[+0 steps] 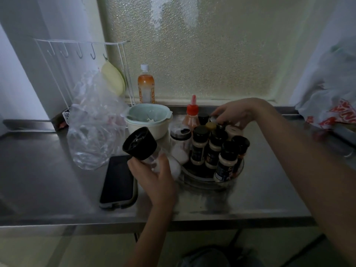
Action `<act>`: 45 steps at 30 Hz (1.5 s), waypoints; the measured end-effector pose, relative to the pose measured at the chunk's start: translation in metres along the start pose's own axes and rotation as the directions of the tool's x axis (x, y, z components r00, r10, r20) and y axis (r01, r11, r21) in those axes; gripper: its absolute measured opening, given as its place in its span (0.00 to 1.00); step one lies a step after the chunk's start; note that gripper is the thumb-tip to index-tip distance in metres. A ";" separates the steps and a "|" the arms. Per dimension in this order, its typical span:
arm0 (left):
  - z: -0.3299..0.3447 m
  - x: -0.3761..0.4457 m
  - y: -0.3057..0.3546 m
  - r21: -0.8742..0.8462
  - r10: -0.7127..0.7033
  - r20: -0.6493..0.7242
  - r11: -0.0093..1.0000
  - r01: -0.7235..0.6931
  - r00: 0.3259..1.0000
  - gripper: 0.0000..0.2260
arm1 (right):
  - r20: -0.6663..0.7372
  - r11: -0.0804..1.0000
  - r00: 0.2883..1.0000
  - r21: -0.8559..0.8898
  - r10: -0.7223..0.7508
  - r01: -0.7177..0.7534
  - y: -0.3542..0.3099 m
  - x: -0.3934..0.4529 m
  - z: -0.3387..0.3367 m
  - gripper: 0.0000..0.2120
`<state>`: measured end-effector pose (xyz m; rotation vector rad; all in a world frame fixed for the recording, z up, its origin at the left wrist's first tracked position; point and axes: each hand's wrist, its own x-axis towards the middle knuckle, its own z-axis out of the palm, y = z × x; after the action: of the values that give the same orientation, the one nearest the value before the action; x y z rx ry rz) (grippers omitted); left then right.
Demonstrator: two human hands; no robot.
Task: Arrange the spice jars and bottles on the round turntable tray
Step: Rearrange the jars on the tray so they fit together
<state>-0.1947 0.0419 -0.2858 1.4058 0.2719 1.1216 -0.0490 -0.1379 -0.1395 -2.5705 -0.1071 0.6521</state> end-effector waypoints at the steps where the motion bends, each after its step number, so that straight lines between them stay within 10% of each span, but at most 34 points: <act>1: 0.000 0.001 0.000 0.013 -0.035 -0.018 0.999 0.035 0.999 0.12 | 0.022 1.000 1.000 0.010 0.000 0.000 0.000 0.001 0.000 0.20; 6: -0.002 0.004 0.002 0.136 -0.154 -0.036 0.978 0.158 0.987 0.16 | 0.043 1.000 0.999 -0.020 0.022 -0.021 0.001 -0.001 0.002 0.23; 13: 0.001 0.005 0.002 0.261 -0.155 -0.023 0.953 0.155 0.988 0.19 | -0.411 0.987 0.901 -0.134 -0.138 0.091 0.010 0.000 0.020 0.23; 21: 0.002 0.003 -0.002 0.367 -0.107 0.022 0.926 0.091 0.994 0.20 | -0.830 0.916 0.477 -0.097 -0.290 0.389 -0.035 -0.099 -0.023 0.26; 32: 0.001 0.002 -0.002 0.366 -0.091 0.017 0.927 0.079 0.996 0.19 | -0.489 0.895 0.761 -0.104 -0.426 0.435 -0.052 -0.101 0.102 0.25; 45: 0.004 0.003 -0.005 0.361 -0.073 0.010 0.930 0.064 0.997 0.17 | -0.595 0.869 0.659 -0.151 -0.461 0.472 -0.048 -0.083 0.139 0.24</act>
<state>-0.1883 0.0430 -0.2879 1.7179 0.5282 1.0305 -0.1853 -0.0512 -0.1887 -2.4438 -0.5200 -0.3957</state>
